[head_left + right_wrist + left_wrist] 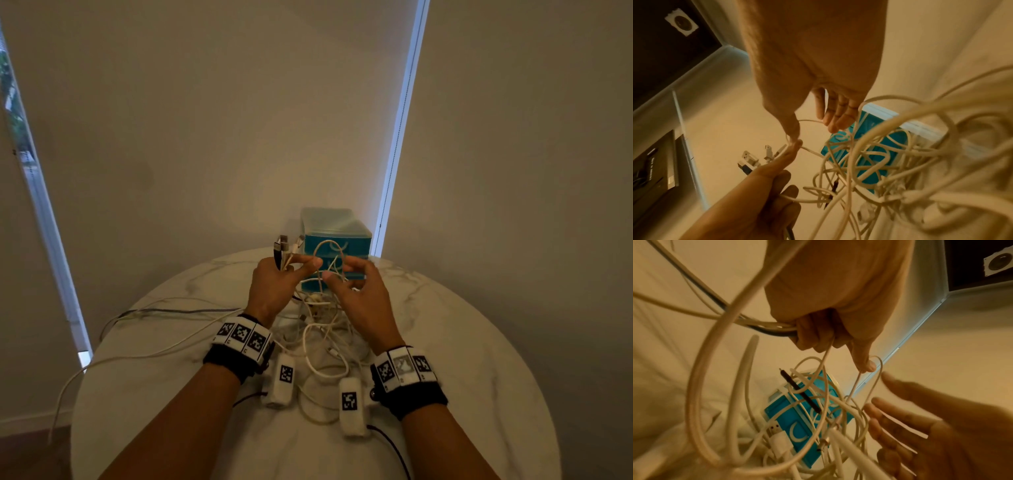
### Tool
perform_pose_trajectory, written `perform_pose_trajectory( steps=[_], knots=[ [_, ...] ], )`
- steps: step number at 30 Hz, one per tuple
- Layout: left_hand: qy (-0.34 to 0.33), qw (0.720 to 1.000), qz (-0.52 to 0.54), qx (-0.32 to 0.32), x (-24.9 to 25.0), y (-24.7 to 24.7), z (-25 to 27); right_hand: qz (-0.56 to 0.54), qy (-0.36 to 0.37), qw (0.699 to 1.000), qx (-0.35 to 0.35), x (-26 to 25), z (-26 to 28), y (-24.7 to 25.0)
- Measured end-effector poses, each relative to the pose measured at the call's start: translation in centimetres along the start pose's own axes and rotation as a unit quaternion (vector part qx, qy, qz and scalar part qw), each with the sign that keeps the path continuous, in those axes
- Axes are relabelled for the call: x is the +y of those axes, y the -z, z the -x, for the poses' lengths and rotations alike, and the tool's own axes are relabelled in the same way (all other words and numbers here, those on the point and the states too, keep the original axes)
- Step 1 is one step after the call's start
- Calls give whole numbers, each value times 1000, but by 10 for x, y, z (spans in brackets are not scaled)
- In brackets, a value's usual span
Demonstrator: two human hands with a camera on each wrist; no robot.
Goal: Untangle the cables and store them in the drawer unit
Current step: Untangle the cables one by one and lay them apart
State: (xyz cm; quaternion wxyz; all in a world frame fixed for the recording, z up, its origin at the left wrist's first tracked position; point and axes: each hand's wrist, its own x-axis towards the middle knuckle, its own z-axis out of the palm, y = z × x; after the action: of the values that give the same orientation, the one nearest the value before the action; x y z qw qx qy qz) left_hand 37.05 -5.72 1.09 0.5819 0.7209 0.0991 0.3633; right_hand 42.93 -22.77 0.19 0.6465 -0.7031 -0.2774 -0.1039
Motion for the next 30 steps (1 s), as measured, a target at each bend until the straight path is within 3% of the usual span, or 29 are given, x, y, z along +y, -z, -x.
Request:
perform_pose_trajectory(
  steps=[10,12,15,17,19,22,26,30],
  knots=[
    [-4,993,63,-101,16,-1,9,112,10,993,-31,5,-1,-3],
    [-8,994,34,-103,12,0,7,116,20,993,-1,6,-5,1],
    [38,991,-33,-128,7,5,3,51,3,993,104,0,-10,13],
    [97,973,-116,-177,-1,8,0,-40,-21,986,163,-6,-12,20],
    [122,957,-164,-208,-9,9,1,-87,-28,981,173,-12,-14,24],
    [106,975,-120,-153,-5,7,1,-100,-35,979,174,-18,-22,29],
    [124,992,-11,-12,16,19,-9,-153,-92,975,133,-34,-37,43],
    [80,968,214,101,43,60,-28,-278,-76,936,203,-50,-53,68]
  ],
)
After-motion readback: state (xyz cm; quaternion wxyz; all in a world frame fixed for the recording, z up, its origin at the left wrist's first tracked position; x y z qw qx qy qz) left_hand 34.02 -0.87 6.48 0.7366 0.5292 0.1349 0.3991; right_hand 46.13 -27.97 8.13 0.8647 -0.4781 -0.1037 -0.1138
